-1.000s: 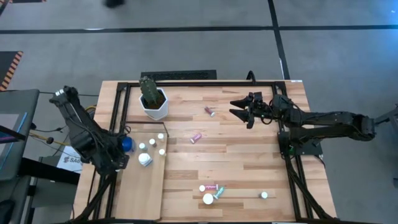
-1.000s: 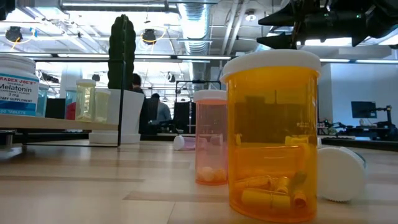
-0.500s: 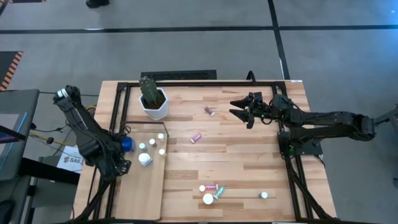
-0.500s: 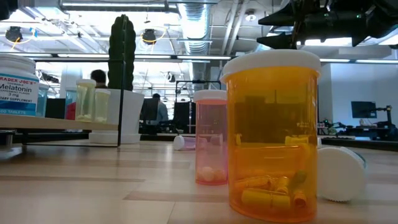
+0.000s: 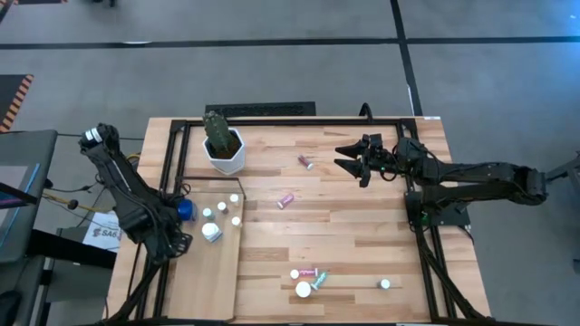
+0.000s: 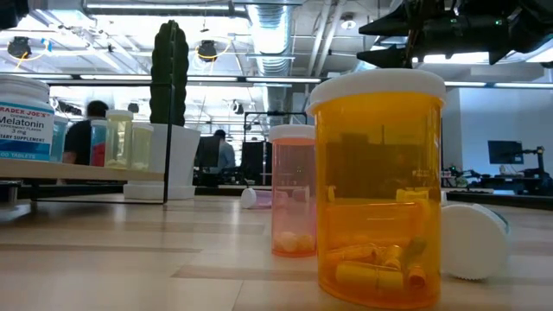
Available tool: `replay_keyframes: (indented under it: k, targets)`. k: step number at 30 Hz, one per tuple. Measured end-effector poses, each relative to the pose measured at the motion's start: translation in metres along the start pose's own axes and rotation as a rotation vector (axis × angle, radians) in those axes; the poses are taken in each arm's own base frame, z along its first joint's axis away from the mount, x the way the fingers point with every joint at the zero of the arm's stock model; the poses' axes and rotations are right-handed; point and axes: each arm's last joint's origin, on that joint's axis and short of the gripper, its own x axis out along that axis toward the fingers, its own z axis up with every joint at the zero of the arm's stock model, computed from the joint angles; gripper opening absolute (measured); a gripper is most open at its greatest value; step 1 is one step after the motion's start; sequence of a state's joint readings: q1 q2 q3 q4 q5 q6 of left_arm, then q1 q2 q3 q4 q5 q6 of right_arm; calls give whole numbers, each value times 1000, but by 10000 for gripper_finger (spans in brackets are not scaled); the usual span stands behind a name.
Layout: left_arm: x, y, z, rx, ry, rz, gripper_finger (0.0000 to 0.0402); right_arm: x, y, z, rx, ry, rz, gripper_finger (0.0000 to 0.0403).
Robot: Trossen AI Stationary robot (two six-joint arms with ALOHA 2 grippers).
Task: Pick and place medicine bottles onto shelf by color
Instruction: Put the yellow pill bottle on the shelf
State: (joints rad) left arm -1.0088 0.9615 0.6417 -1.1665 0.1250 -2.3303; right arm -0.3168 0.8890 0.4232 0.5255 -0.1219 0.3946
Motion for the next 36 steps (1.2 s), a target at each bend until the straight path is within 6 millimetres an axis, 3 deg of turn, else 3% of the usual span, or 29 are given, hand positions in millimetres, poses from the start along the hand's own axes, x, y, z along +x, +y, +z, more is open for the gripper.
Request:
replay_keyframes:
  k: [15,27,36]
  targets:
    - [19,-1,2,21,3,-42,195,0,0,0,0,0,0,265]
    - [18,-2,2,38,7,-47,97,0,0,0,0,0,0,265]
    - [17,-2,2,37,-9,-52,102,0,0,0,-1,0,0,265]
